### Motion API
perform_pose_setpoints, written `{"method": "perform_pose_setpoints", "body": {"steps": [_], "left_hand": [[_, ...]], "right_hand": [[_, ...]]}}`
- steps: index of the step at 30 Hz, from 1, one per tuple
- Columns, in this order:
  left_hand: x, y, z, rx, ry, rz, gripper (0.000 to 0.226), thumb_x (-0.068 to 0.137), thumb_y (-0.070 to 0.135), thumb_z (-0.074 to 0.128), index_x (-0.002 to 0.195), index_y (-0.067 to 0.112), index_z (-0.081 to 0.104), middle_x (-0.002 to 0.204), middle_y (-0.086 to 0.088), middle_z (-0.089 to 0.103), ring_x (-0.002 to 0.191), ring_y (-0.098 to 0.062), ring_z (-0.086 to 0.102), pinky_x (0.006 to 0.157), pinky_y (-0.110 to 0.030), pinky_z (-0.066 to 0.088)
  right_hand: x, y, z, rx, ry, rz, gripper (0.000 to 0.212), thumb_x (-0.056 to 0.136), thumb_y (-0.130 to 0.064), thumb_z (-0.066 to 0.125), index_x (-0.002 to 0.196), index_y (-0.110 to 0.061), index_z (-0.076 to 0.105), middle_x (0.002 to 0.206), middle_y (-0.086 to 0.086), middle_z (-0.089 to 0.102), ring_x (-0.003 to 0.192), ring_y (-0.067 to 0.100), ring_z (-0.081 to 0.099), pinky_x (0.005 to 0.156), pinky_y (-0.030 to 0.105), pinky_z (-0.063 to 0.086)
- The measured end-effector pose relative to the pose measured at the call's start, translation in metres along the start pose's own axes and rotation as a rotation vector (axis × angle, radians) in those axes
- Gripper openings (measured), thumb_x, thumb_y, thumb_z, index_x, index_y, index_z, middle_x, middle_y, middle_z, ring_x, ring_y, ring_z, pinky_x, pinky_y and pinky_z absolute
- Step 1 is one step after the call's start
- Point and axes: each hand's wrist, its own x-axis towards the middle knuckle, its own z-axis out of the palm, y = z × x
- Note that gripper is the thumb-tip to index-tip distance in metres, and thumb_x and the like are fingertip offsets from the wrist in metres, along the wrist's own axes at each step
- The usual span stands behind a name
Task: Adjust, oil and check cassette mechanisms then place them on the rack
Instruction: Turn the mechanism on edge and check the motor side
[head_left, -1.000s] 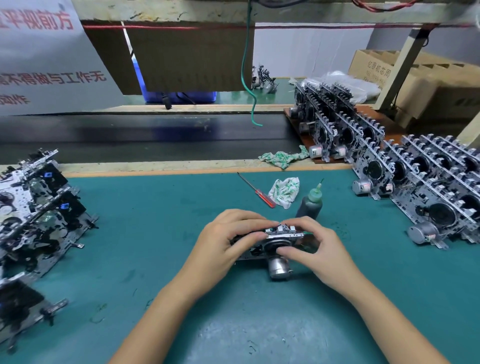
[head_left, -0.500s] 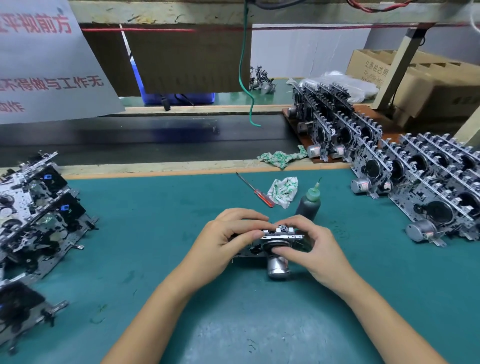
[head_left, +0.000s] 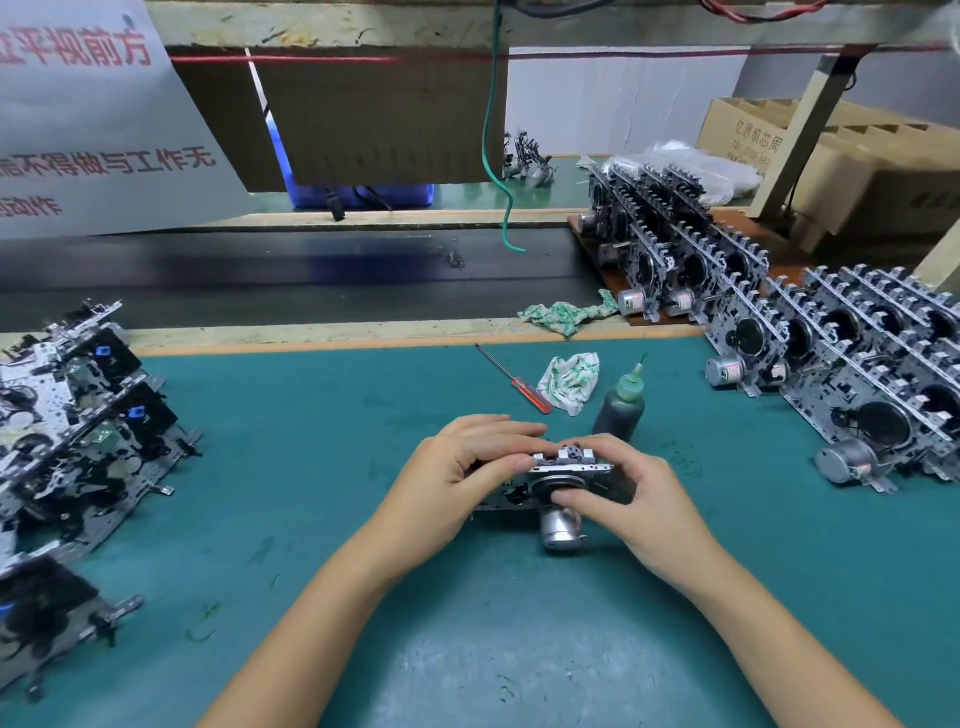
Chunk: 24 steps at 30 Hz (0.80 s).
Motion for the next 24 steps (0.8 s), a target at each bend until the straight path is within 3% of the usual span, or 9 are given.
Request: {"method": "perform_pose_setpoints", "body": {"steps": [4,7,9,20,24], "left_hand": [[0.001,0.001,-0.001,0.003,0.003,0.009,0.03,0.087,0.037,0.052,0.094,0.064,0.063,0.113,0.037,0.059,0.119,0.012,0.042,0.097,-0.004,0.028],[0.003,0.002,0.0,0.002,0.011,0.022,0.026,0.088,0.033,0.053,0.094,0.055,0.067,0.111,0.033,0.062,0.115,0.01,0.046,0.094,-0.004,0.03],[0.003,0.002,0.0,0.005,0.012,0.035,0.025,0.088,0.031,0.053,0.096,0.05,0.068,0.11,0.031,0.063,0.113,0.009,0.049,0.093,-0.005,0.031],[0.004,0.0,0.0,-0.001,0.003,0.04,0.023,0.088,0.03,0.053,0.097,0.047,0.067,0.103,0.029,0.066,0.11,0.001,0.053,0.094,-0.011,0.036],[0.004,0.005,-0.003,0.003,-0.029,0.026,0.021,0.088,0.034,0.055,0.101,0.048,0.065,0.105,0.027,0.066,0.109,0.0,0.055,0.094,-0.016,0.039]], "right_hand": [[-0.014,0.003,-0.007,-0.545,0.123,-0.176,0.042,0.076,-0.046,0.071,0.114,-0.028,0.064,0.103,-0.019,0.06,0.103,0.001,0.048,0.09,0.018,0.035],[-0.024,0.007,-0.012,-0.777,0.225,-0.265,0.046,0.079,-0.055,0.054,0.098,-0.018,0.072,0.088,-0.012,0.063,0.092,0.009,0.05,0.08,0.021,0.034],[-0.027,0.01,-0.012,-0.867,0.202,-0.3,0.046,0.081,-0.054,0.049,0.087,-0.015,0.072,0.08,-0.009,0.065,0.088,0.011,0.05,0.078,0.022,0.034],[-0.022,-0.004,-0.021,-0.842,0.078,-0.218,0.052,0.081,-0.062,0.042,0.098,-0.021,0.069,0.091,-0.015,0.063,0.092,0.01,0.054,0.082,0.026,0.04],[-0.007,-0.03,-0.016,-0.766,0.137,-0.299,0.039,0.083,-0.059,0.043,0.094,-0.023,0.057,0.081,-0.016,0.052,0.079,0.005,0.048,0.062,0.026,0.041]]}}
